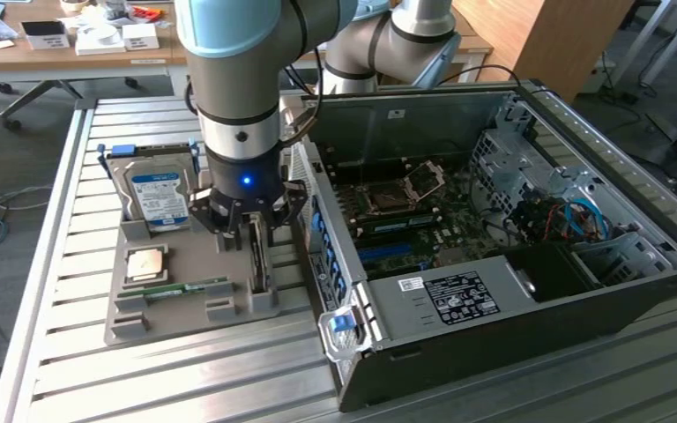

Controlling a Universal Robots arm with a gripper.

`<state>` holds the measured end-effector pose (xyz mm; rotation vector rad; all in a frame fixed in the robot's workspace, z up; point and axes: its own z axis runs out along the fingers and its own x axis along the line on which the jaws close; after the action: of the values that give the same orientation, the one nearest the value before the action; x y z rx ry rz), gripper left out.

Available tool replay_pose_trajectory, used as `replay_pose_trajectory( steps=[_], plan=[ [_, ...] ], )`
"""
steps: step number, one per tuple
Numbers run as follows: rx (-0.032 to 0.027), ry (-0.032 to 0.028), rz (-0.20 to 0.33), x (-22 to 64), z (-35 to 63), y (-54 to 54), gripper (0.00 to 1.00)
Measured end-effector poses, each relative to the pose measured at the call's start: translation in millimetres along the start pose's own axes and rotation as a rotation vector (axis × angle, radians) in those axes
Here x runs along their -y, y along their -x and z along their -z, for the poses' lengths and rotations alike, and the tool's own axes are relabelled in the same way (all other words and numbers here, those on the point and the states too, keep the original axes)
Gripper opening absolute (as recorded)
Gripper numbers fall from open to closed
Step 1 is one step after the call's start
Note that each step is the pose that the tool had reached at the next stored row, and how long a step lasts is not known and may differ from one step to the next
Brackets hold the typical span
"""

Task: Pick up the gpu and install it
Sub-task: 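Pick up the gpu and move the gpu toward the slot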

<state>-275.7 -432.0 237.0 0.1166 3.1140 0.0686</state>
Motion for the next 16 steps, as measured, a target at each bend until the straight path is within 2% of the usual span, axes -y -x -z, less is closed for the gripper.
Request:
replay_pose_trajectory(
  steps=[13, 15, 16],
  plan=[
    [0.0000, 0.0002, 0.000, 0.2, -3.6, -0.1, 0.47],
    [0.0000, 0.0002, 0.000, 0.1, -3.6, -0.1, 0.46],
    [0.0000, 0.0002, 0.000, 0.1, -3.6, -0.1, 0.39]
  ],
)
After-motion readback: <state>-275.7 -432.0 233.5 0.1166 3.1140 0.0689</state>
